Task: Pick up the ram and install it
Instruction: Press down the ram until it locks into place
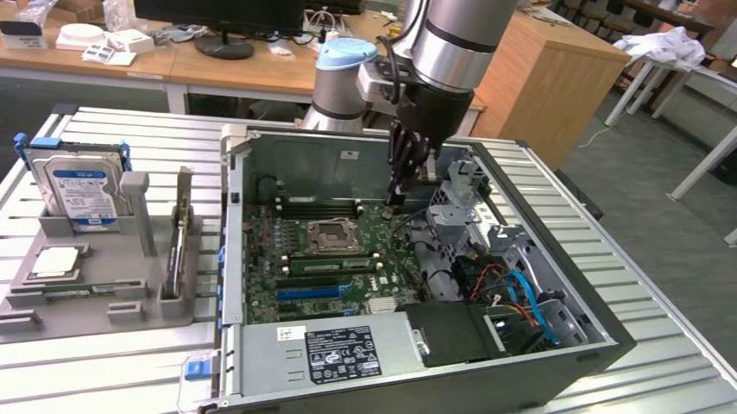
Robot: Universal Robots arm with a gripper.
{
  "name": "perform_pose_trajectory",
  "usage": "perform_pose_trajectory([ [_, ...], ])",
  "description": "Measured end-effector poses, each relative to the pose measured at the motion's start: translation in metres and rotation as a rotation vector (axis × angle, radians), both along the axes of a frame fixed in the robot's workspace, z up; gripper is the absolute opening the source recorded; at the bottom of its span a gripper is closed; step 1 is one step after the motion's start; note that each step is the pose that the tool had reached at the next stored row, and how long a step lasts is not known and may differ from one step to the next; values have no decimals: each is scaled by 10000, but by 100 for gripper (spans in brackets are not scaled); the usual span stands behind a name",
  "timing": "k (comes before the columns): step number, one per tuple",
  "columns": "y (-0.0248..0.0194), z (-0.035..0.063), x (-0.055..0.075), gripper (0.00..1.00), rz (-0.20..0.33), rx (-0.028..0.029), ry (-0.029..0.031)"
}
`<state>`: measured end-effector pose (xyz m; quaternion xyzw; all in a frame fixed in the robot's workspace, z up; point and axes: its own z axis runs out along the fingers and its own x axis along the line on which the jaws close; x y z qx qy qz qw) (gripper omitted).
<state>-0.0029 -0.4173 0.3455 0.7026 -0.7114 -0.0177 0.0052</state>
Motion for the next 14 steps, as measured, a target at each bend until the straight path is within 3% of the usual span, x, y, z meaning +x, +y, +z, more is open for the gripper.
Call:
perform_pose_trajectory([
  [14, 0, -64, 0, 11, 0, 0, -1],
])
